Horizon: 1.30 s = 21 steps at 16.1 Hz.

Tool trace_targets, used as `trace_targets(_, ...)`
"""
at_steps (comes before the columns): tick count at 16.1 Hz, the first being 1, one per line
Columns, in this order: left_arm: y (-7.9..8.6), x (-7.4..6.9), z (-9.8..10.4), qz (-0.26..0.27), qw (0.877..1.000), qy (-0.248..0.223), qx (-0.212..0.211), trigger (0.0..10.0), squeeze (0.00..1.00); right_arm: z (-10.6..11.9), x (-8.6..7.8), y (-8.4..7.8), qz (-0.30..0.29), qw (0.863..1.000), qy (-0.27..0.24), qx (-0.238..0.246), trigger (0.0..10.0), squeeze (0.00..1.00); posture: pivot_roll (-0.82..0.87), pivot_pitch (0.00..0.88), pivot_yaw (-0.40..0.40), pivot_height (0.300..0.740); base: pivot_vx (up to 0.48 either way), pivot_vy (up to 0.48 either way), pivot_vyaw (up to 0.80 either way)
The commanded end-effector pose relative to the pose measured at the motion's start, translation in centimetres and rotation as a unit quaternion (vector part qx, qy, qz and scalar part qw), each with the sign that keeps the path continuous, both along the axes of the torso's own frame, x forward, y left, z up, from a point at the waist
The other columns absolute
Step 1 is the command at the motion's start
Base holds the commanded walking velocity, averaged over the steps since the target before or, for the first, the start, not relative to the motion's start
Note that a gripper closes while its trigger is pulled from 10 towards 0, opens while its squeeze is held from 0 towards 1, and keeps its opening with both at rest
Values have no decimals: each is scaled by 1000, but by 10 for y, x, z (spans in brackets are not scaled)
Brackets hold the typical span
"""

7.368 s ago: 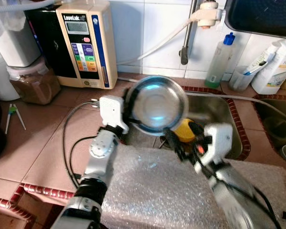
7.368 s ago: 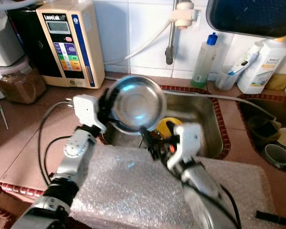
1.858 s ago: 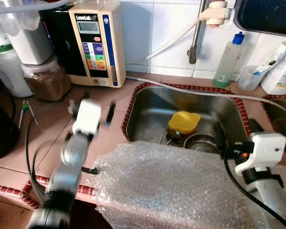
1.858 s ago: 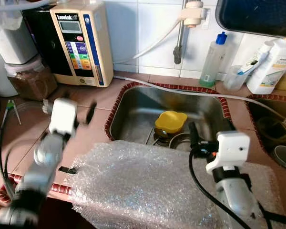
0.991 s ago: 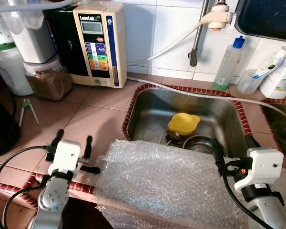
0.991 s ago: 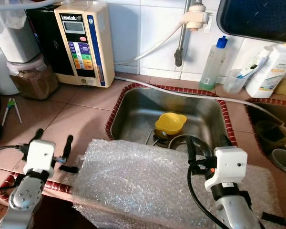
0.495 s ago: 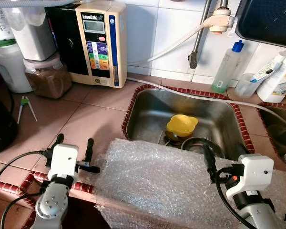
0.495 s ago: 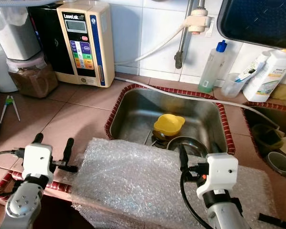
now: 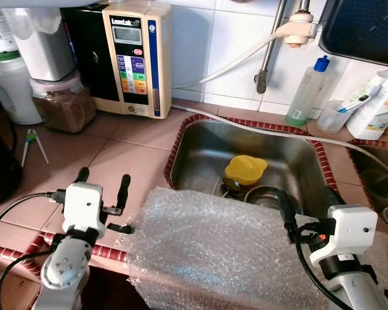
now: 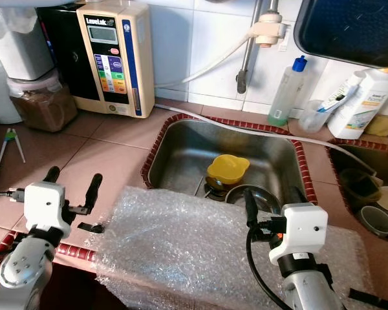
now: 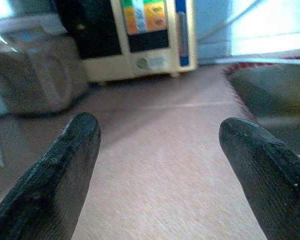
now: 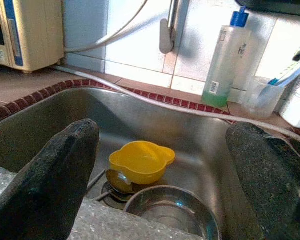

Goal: Kitchen organization

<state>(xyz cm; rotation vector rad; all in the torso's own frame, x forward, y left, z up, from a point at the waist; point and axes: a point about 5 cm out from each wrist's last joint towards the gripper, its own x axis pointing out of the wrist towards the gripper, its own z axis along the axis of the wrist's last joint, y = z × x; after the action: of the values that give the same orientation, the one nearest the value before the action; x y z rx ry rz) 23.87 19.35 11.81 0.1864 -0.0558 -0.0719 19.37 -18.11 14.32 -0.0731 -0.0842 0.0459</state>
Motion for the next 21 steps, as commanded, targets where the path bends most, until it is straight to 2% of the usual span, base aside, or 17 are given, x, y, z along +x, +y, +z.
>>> trace_targets(1,-7,-8,2,-37,999,9,-15,10000,0,1,1,-1,0,1000,-3,-9,10000,1000,129,0,-41,740,0,0,0)
trace_targets(4,-6,-18,-10,-41,999,24,2,10000,0,-2,3,0,3,1000,0,-9,10000,1000,126,0,-50,740,0,0,0)
trace_targets(6,6,-18,-17,-19,999,30,17,10000,0,-10,2,0,5,1000,15,-6,10000,1000,137,0,-64,740,0,0,0)
trace_targets(10,16,-19,-15,19,999,25,20,10000,0,-9,9,0,22,1000,14,-10,10000,961,172,0,-85,740,0,0,0)
trace_targets(11,15,-20,-14,19,999,17,24,10000,0,-6,14,0,26,1000,7,-12,10000,859,178,0,-91,740,0,0,0)
trace_targets(13,17,-23,-14,34,999,13,28,10000,0,1,20,1,32,999,-7,-18,10000,843,189,0,-99,740,0,0,0)
trace_targets(15,16,-21,-13,37,999,2,33,10000,0,3,25,3,42,999,-12,-18,10000,843,196,0,-108,740,0,0,0)
trace_targets(17,13,-14,-7,46,999,-7,21,10000,0,4,27,4,44,999,-15,-19,10000,843,189,0,-100,740,0,0,753)
trace_targets(21,8,0,1,36,999,-24,24,10000,0,4,30,4,34,999,-19,-9,10000,706,175,0,-79,740,0,0,169)
